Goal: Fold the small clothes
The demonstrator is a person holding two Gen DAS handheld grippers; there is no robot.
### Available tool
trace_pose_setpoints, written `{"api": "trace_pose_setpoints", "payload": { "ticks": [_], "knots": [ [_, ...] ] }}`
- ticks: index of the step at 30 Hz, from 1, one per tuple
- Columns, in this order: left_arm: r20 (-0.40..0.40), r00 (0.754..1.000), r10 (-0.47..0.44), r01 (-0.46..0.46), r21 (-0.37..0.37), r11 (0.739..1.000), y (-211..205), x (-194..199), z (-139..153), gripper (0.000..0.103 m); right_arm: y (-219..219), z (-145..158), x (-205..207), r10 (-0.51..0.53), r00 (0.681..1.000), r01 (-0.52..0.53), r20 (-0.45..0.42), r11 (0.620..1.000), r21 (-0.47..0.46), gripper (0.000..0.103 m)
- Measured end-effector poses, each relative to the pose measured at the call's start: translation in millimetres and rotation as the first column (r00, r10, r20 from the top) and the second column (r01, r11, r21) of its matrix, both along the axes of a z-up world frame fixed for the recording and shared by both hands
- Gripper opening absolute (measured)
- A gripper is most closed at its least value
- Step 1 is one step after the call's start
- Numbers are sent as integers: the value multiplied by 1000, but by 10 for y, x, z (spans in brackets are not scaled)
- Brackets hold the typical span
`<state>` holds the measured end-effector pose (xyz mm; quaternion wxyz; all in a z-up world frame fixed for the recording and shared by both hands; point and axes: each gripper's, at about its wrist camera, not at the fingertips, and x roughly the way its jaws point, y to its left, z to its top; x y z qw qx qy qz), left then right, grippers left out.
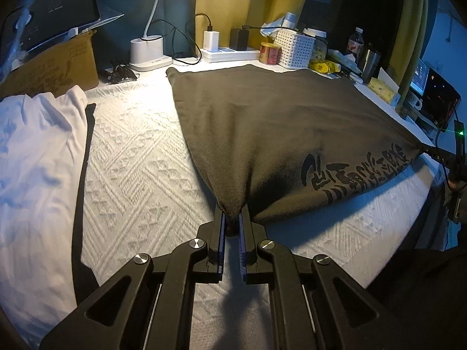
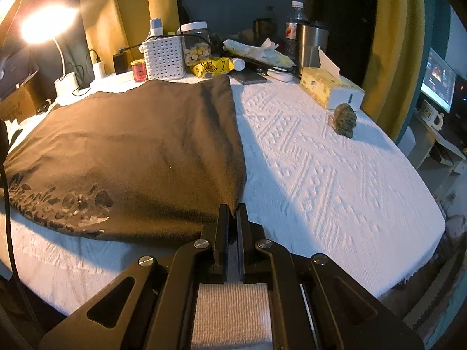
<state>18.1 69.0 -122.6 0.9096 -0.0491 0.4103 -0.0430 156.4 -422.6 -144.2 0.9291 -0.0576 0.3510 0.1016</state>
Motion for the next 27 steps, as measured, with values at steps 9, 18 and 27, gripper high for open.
{"api": "trace_pose_setpoints", "payload": {
  "ticks": [9,18,27],
  "knots": [
    [-21,1000,-9,9,10,1000,-69,-162,-46,6,-71,-69,-149,-3,1000,3,-6,1000,1,6],
    [-47,999,-26,28,34,999,-174,-295,-64,6,-145,-129,-276,-2,1000,2,-15,1000,21,5],
    [-63,998,-30,33,58,998,-186,-314,-86,11,-177,-137,-298,-5,1000,6,-19,999,45,6]
  ]
}}
